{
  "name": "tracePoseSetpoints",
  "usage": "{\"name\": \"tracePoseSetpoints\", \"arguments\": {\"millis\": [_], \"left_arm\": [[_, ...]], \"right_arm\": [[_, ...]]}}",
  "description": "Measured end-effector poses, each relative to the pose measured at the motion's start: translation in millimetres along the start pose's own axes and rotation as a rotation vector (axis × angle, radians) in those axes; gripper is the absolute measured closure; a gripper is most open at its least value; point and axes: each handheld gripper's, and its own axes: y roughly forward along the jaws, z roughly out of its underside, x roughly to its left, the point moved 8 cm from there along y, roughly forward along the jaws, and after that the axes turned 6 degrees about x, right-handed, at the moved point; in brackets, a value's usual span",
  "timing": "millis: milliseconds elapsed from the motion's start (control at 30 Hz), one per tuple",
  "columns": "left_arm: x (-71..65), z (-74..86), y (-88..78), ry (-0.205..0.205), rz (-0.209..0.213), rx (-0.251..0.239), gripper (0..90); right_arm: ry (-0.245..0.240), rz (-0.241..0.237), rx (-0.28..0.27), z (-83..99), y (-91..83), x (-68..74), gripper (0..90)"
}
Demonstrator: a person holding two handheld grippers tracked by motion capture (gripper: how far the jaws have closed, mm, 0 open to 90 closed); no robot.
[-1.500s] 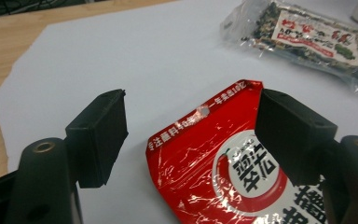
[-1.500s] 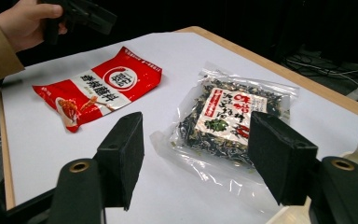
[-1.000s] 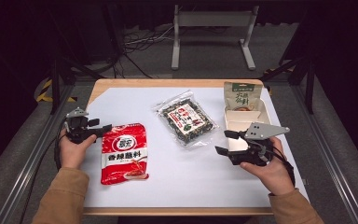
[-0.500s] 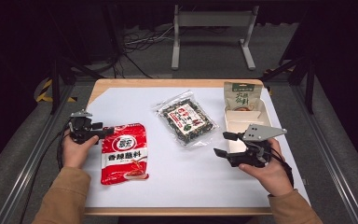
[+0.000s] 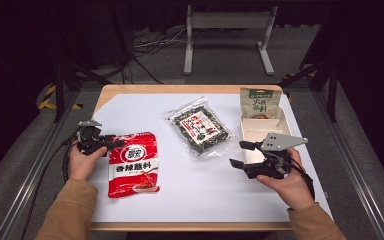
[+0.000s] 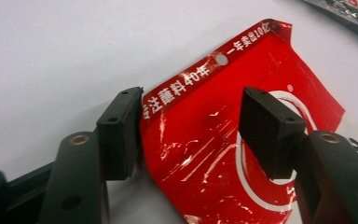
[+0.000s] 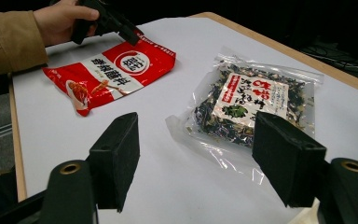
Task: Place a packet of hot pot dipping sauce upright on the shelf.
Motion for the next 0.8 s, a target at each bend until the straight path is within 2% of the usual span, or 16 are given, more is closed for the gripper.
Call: {"name": "tracePoseSetpoints", "arguments": {"millis": [233, 333, 500, 700, 800], "left_arm": [[-2.1, 0.5, -6.8, 0.021, 0.001, -0.009, 49.6], [-6.7, 0.7, -11.4, 0.035, 0.003, -0.032, 53.6], [-6.5, 3.1, -13.6, 0.046, -0.001, -0.046, 60.4], [-6.9, 11.7, -7.4, 0.065, -0.024, -0.006, 66.3], [-6.0, 13.6, -3.6, 0.085, -0.057, 0.012, 71.1]], "right_arm": [[0.013, -0.006, -0.007, 0.4, -0.6, -1.1, 32.4], [0.01, -0.007, -0.007, 1.0, -0.8, -1.2, 32.4], [0.012, -0.009, -0.01, 0.9, -1.0, -1.1, 32.5], [0.008, -0.012, -0.014, 0.8, -1.1, 0.0, 32.5], [0.011, -0.016, -0.018, 1.1, -1.3, -0.4, 32.5]]}}
